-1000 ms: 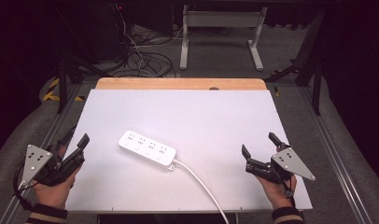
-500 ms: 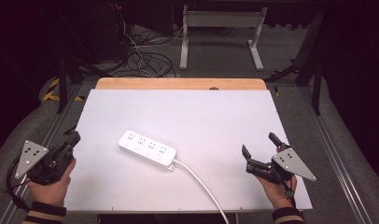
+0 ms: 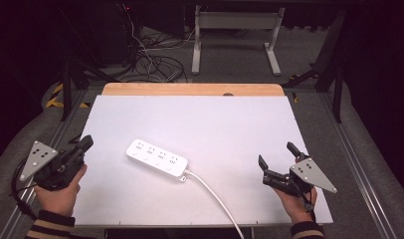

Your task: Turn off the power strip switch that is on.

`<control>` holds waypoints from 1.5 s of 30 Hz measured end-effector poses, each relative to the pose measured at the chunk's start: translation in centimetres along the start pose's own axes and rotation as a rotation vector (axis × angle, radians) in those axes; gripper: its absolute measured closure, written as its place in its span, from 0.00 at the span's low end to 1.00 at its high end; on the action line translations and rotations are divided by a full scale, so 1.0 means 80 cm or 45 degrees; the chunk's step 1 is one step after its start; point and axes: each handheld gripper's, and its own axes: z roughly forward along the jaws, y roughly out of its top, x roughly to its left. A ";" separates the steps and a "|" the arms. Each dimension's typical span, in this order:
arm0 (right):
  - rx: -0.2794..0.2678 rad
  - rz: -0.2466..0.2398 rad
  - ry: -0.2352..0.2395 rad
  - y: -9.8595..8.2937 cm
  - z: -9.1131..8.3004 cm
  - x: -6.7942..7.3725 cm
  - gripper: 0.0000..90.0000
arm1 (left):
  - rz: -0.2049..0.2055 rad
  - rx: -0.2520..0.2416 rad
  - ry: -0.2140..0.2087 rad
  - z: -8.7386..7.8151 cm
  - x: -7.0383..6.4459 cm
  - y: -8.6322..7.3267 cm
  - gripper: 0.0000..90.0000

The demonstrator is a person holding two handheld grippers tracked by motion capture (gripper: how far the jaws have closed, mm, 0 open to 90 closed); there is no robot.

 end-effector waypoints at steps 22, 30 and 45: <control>0.011 -0.003 -0.031 -0.002 -0.010 -0.005 0.07 | 0.163 0.329 -0.304 0.096 -0.100 0.001 1.00; 0.015 -0.003 -0.030 -0.002 -0.011 -0.006 0.08 | 0.283 0.499 -0.363 0.131 -0.140 -0.023 1.00; 0.018 -0.031 -0.012 0.002 -0.018 0.001 0.08 | 0.238 0.746 -0.374 0.172 -0.142 -0.071 1.00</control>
